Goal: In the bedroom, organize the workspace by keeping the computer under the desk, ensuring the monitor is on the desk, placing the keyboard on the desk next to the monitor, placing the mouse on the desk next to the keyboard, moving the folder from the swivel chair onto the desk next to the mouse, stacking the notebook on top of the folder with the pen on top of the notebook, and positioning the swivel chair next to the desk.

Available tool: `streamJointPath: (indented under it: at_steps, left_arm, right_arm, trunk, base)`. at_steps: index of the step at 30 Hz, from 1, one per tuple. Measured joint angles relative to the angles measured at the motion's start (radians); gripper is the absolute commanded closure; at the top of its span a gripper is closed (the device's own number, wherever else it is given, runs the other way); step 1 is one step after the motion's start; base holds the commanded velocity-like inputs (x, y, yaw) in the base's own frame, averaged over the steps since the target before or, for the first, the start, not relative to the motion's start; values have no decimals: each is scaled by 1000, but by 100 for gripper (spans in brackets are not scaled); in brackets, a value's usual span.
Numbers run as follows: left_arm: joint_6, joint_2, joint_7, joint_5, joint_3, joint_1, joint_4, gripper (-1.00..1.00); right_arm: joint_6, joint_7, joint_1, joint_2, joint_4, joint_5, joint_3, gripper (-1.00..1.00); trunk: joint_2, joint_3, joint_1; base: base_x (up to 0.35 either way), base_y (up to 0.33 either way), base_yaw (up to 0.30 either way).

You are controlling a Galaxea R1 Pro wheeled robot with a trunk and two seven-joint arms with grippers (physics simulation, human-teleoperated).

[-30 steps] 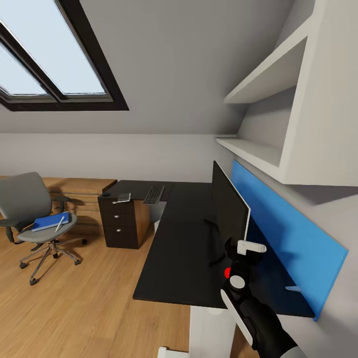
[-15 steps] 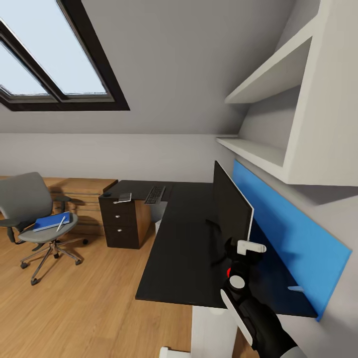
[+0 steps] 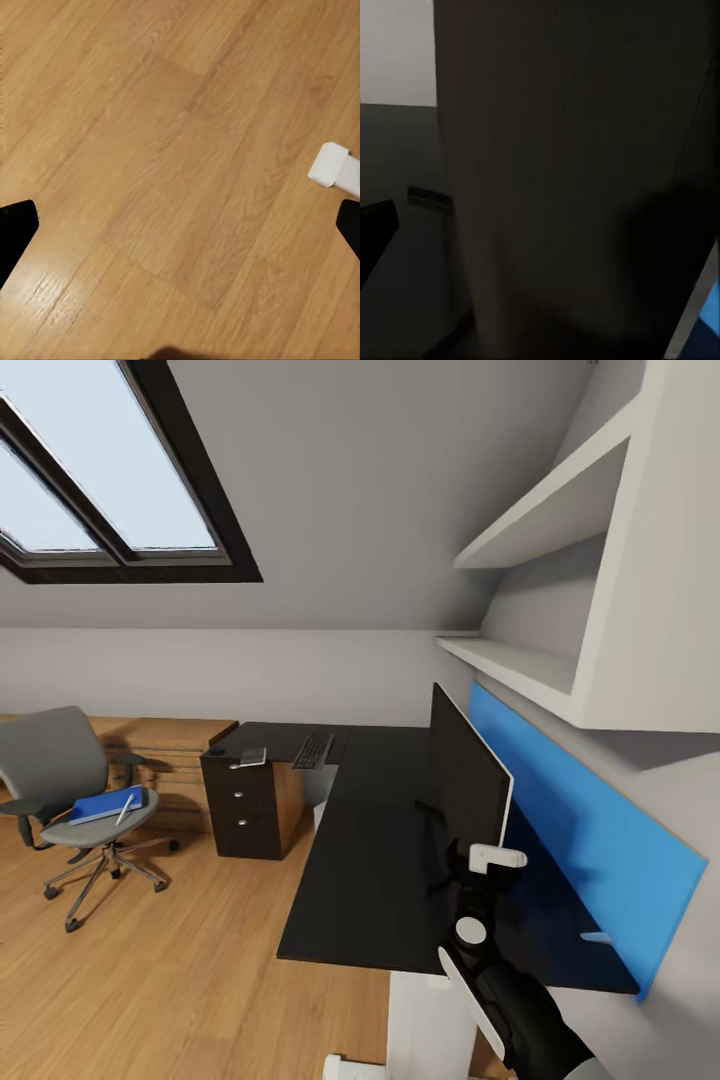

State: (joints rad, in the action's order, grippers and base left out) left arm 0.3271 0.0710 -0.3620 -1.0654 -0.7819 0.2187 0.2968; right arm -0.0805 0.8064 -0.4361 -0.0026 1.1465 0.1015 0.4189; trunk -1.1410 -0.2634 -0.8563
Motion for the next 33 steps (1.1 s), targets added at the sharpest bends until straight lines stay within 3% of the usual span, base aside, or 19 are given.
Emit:
streamJointPath:
  at_steps: [33]
  left_arm:
    - [0,0,0,0,0,0,0,-100]
  right_arm:
    - [0,0,0,0,-13,0,2,-100]
  trunk:
    - [0,0,0]
  base:
    - [-4,21,0]
